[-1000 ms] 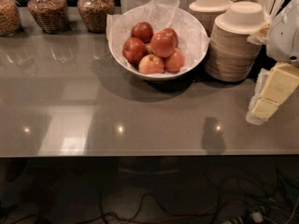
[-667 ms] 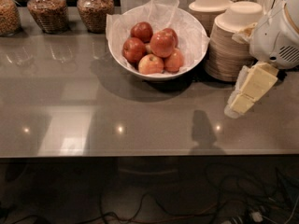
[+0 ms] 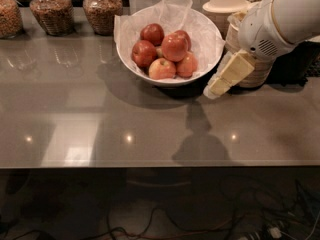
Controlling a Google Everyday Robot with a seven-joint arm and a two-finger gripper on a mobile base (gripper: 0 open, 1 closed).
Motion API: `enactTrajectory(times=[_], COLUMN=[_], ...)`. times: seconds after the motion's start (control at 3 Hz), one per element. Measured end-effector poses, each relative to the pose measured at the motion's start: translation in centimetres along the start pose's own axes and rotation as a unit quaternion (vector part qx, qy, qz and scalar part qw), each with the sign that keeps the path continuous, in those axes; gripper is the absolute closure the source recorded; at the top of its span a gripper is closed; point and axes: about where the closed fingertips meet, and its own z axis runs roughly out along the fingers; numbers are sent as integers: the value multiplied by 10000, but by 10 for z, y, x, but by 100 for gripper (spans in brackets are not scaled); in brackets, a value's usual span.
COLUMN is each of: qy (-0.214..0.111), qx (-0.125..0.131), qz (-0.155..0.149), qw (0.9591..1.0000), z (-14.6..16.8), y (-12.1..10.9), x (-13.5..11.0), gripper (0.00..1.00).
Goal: Pick apple from white bowl
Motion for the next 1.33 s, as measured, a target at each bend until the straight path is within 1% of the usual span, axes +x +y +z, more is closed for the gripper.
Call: enactTrajectory(times=[0.33, 0.67, 1.0, 1.33], qy=[-153, -189, -281, -407], qx=[341, 478, 499, 476], qz=[-23, 39, 82, 108], qw=[9993, 9987, 9983, 9980], z=[28, 59, 83, 101], y=[-25, -49, -67, -79], x=[-9, -10, -18, -31], gripper=[0, 0, 18, 40])
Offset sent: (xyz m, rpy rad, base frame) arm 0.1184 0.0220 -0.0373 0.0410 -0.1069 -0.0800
